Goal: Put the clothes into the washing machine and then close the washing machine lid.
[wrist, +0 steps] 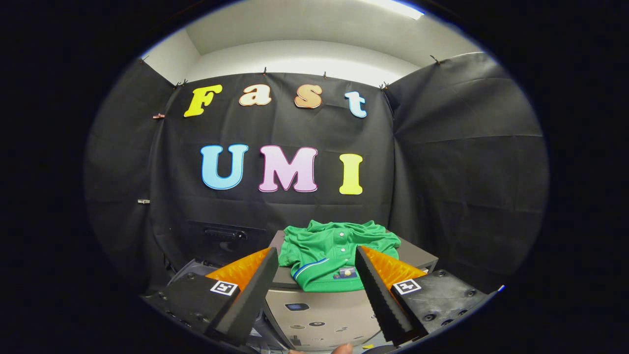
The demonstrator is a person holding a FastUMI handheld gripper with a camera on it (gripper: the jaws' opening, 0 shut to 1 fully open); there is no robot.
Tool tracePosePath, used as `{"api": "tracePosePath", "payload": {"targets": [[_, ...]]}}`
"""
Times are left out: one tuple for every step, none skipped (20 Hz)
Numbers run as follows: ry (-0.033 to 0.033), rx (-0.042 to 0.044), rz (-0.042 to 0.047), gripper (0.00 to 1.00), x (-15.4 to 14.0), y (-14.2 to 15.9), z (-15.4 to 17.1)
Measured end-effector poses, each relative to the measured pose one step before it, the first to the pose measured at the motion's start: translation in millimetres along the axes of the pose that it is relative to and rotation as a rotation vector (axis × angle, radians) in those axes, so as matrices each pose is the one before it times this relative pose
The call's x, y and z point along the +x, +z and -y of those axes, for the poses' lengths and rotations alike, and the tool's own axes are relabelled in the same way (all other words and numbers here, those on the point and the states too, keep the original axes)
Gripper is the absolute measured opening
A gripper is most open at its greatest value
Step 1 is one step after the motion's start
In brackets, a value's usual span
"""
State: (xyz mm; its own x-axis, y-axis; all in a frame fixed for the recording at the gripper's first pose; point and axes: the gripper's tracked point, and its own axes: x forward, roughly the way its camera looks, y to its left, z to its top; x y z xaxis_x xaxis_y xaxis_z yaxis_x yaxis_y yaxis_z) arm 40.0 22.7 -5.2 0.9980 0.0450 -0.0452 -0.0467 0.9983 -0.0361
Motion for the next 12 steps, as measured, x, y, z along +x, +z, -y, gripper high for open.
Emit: {"api": "tracePosePath", "payload": {"targets": [[0.00839,-0.00407,-0.01535,0.99,10.63,2.51,1.48],[0.00642,-0.00744,-0.01746,0.99,14.81,2.87,1.71],[0.00869,-0.01157,-0.02362,0.99,13.17,0.72,1.17],[0.00605,-0.01578,-0.02793,0.99,15.47,-0.15,1.78],[0.00302,-0.01269,-0.02347,0.99,15.08,0.26,1.82],[-0.00274,-0.01634,-0.03449,0.99,16.75,-2.40,3.92],[-0.00006,-0.01161,-0.02867,0.99,13.62,-2.38,2.49],[-0.00069,-0.00773,-0.03516,0.99,13.12,-5.18,1.24],[0.00061,-0.00172,-0.03324,0.99,13.17,-3.97,1.71],[-0.00176,0.00718,-0.02908,0.99,13.13,-2.43,1.50],[0.00021,0.00941,-0.02926,0.99,12.04,-2.53,1.86],[-0.00227,0.00729,-0.02610,0.99,12.53,-1.55,2.09]]}}
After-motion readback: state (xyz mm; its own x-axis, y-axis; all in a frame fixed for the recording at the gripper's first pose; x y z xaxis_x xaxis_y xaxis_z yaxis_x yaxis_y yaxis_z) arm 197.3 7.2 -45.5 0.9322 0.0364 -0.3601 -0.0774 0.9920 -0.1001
